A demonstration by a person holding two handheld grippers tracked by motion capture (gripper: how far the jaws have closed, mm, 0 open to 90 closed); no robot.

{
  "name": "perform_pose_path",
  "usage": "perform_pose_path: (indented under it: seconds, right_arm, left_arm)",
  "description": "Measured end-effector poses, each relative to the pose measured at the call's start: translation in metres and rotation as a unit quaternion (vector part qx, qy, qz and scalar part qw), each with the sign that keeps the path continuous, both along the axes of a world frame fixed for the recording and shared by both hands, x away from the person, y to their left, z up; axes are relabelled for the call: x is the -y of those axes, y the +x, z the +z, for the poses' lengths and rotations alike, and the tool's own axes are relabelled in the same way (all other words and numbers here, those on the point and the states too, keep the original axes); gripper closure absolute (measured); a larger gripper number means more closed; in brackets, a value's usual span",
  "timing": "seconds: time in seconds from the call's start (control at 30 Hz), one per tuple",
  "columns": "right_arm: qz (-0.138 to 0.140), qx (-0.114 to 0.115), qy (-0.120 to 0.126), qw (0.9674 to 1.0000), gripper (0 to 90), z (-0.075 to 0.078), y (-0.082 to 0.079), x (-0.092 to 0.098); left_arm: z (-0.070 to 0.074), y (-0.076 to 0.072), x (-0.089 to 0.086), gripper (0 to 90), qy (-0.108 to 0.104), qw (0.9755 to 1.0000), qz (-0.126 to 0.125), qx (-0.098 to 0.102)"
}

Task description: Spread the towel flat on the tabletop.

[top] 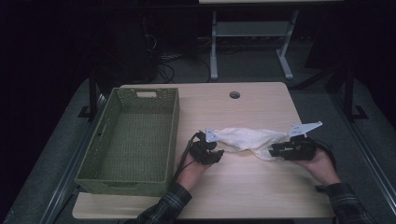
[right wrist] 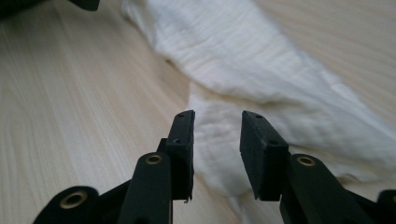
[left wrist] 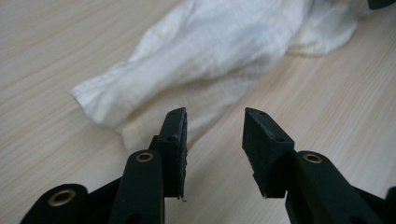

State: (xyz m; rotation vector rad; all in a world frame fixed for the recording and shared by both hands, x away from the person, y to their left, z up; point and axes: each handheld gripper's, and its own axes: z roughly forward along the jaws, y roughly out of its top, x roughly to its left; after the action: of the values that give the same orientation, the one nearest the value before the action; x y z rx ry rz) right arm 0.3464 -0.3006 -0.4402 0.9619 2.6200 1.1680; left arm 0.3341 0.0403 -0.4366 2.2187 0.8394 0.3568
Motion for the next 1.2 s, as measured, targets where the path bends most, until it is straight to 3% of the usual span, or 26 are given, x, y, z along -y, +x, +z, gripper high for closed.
perform_pose_path:
  seconds: [0.07,0.13,0.43,0.5,0.53,0.57,0.6,0.73,0.87,1.03,1.1,1.2]
  right_arm:
    - [0.009,-0.005,-0.013,0.9999,64.0,-0.004,0.0,-0.007]
    - [0.014,-0.011,-0.018,0.9997,63.9,-0.008,0.001,-0.011]
    - [0.027,-0.019,-0.054,0.998,64.4,-0.018,0.001,-0.019]
    - [0.029,-0.019,-0.068,0.9971,66.4,-0.021,0.001,-0.02]
    - [0.025,-0.016,-0.069,0.9972,72.0,-0.021,0.001,-0.021]
    - [0.025,-0.016,-0.069,0.9972,72.0,-0.021,0.001,-0.021]
    - [0.022,-0.021,-0.07,0.9971,78.8,-0.021,0.001,-0.019]
    - [0.023,-0.026,-0.068,0.9971,85.8,-0.02,0.002,-0.016]
    - [0.02,-0.024,-0.054,0.998,87.0,-0.013,0.002,-0.01]
    - [-0.001,-0.005,-0.024,0.9997,87.4,0.005,0.0,0.008]
    - [-0.011,0.0,-0.017,0.9998,87.5,0.01,0.0,0.017]
    - [-0.029,0.004,-0.002,0.9996,87.7,0.014,0.002,0.034]
  left_arm:
    - [-0.008,0.003,0.003,58.6,0.023,0.9997,-0.006,-0.004]
    - [-0.011,0.005,0.005,58.3,0.033,0.9995,-0.003,0.0]
    - [-0.021,0.018,0.007,59.1,0.057,0.9984,0.006,0.004]
    - [-0.023,0.02,0.007,62.7,0.056,0.9984,0.011,0.003]
    - [-0.024,0.022,0.007,70.0,0.059,0.9982,0.013,-0.005]
    - [-0.024,0.022,0.007,73.9,0.059,0.9982,0.013,-0.005]
    - [-0.026,0.024,0.006,78.7,0.056,0.9983,0.014,-0.013]
    - [-0.021,0.025,0.007,85.8,0.041,0.9987,0.007,-0.028]
    - [-0.008,0.019,0.004,86.7,0.016,0.9995,-0.001,-0.029]
    - [0.015,0.011,-0.005,87.0,-0.024,0.9996,0.007,-0.015]
    - [0.019,0.012,-0.008,87.0,-0.038,0.9991,0.015,-0.012]
    - [0.017,0.013,-0.009,86.9,-0.041,0.9986,0.02,-0.025]
